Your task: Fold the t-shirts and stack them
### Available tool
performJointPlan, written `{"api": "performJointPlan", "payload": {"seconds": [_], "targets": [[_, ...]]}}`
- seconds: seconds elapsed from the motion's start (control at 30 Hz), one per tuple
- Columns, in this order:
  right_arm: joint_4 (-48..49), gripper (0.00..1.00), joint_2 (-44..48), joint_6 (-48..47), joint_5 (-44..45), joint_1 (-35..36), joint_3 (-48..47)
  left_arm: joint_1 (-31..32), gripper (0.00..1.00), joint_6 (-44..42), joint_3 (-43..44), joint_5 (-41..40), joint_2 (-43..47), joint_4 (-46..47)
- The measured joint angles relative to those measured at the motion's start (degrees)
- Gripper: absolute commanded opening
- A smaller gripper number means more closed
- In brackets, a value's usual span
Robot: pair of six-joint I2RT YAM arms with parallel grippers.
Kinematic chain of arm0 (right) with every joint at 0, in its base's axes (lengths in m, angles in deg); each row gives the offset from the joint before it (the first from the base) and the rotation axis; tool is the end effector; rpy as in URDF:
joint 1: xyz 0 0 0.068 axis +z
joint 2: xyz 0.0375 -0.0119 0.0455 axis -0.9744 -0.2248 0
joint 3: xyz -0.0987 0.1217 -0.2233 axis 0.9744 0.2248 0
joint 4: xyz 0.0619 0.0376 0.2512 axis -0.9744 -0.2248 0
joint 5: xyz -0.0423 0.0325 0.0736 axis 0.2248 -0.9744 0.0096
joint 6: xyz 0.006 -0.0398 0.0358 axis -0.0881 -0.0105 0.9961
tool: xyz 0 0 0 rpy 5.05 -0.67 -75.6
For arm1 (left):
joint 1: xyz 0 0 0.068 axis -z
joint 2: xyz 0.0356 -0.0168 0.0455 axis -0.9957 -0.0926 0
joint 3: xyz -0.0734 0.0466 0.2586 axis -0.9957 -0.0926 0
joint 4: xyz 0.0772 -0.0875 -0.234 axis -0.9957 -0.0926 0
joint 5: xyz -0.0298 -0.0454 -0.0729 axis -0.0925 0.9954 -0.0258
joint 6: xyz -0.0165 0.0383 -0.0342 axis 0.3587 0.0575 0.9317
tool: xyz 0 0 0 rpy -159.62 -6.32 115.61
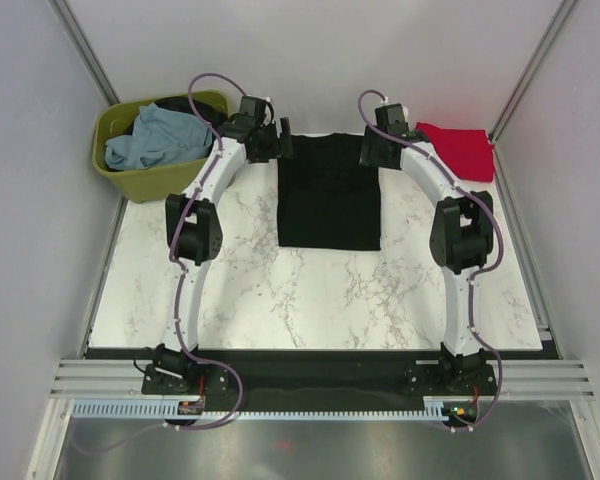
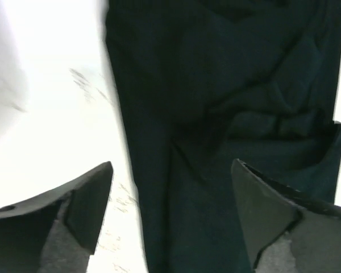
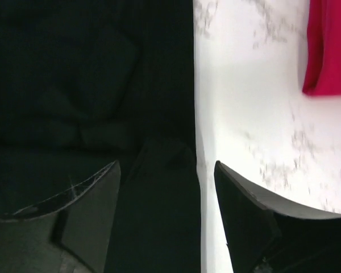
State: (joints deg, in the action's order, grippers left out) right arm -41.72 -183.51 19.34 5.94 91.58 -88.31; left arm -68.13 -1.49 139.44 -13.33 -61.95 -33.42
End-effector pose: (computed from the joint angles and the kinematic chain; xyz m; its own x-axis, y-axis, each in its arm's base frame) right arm 0.4872 0.1196 0.2488 -0.6975 0.1781 -0.6941 0.1365 0.9839 0.1153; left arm 0.5259 -0.1614 0.2469 -0.7600 -0.1312 -0.6365 0.1213 0.9336 -0.3373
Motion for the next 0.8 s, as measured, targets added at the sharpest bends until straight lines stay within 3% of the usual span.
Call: {"api": "performJointPlan", "payload": {"seconds": [0.1,0.23,0.33,0.47,0.53,0.67,0.8], "targets": [[-3.7,0.80,-8.7,-1.1,-1.3,-2.0,-14.5,-1.6,0.97,0.9,2.2,-0.3,-1.2,-0.2],[-5.0,0.82,-10.5,-2.2,-2.3,-4.0,-19.6,-3.1,0.94,2.5,-0.5,-0.7,2.2,0.0],[-4.2,0.81,-5.7,-2.1,-3.8,-5.3,-12.8,-3.0,0.89,3.1,-6.1,-0.7,7.7,0.1],[1.7,0.79,9.0,-1.9,-8.1,-5.8,11.7,-1.4,0.84,3.2,-13.7,-0.1,15.4,0.5],[3.5,0.76,13.7,-1.4,-11.1,-5.4,19.1,0.1,0.82,3.2,-18.8,-0.2,19.3,1.8],[7.0,0.72,14.6,-0.9,-15.8,-3.9,22.8,4.9,0.75,3.8,-31.6,-0.1,25.3,6.0],[8.8,0.68,10.5,-0.8,-18.7,-1.5,20.9,9.1,0.72,5.4,-41.2,0.5,25.7,10.4]]}}
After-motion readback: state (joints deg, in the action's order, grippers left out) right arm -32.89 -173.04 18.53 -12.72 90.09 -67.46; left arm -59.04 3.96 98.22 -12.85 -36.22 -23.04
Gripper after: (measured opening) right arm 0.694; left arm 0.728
